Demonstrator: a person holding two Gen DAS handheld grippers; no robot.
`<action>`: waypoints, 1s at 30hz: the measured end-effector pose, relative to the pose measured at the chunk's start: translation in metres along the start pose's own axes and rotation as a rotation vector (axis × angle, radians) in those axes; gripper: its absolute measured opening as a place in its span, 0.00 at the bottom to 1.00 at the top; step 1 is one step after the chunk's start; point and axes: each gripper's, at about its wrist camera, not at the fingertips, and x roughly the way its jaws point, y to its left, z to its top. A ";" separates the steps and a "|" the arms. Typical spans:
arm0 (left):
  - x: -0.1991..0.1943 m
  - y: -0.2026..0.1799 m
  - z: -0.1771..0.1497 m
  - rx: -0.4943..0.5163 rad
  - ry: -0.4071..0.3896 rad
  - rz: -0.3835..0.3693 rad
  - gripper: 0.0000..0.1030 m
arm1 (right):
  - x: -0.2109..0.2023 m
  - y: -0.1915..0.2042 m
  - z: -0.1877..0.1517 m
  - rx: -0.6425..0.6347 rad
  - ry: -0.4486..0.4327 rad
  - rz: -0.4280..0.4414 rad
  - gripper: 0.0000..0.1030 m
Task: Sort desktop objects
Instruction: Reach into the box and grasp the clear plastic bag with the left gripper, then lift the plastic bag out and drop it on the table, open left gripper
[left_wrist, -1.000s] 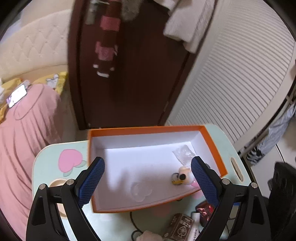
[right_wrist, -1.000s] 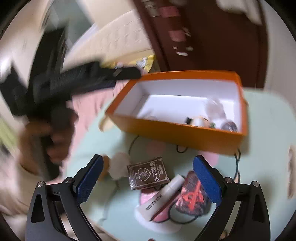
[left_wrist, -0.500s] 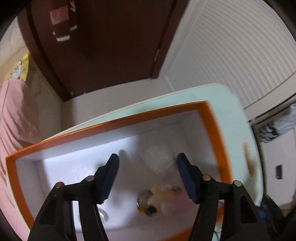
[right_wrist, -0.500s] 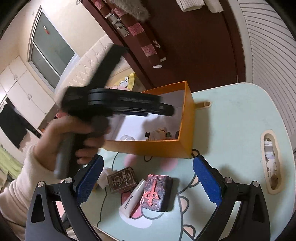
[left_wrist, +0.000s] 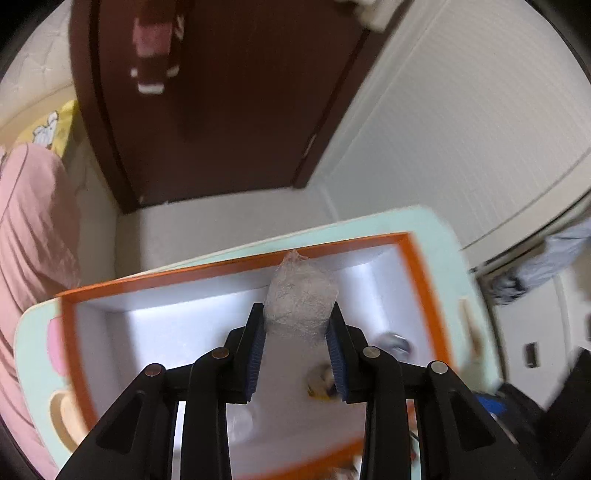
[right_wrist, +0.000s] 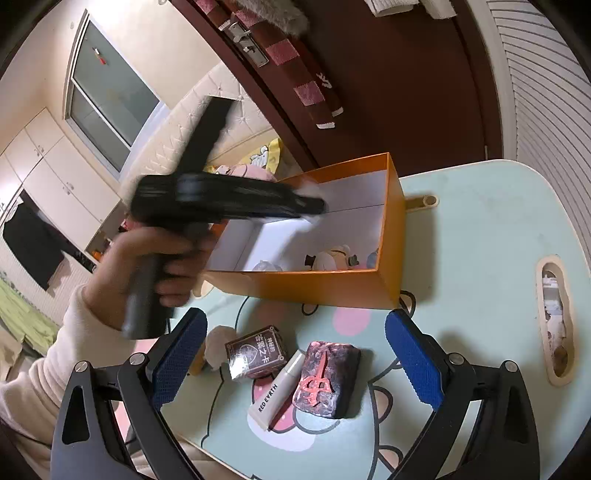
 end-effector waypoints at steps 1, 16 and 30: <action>-0.015 0.000 -0.004 0.003 -0.019 -0.022 0.29 | 0.001 0.000 0.000 0.001 0.000 0.000 0.95; -0.040 0.061 -0.130 -0.095 0.033 0.021 0.30 | 0.000 0.007 -0.005 -0.027 0.005 -0.015 0.95; -0.042 0.051 -0.154 -0.043 -0.207 0.120 0.81 | 0.012 0.029 0.005 -0.074 0.067 -0.025 0.95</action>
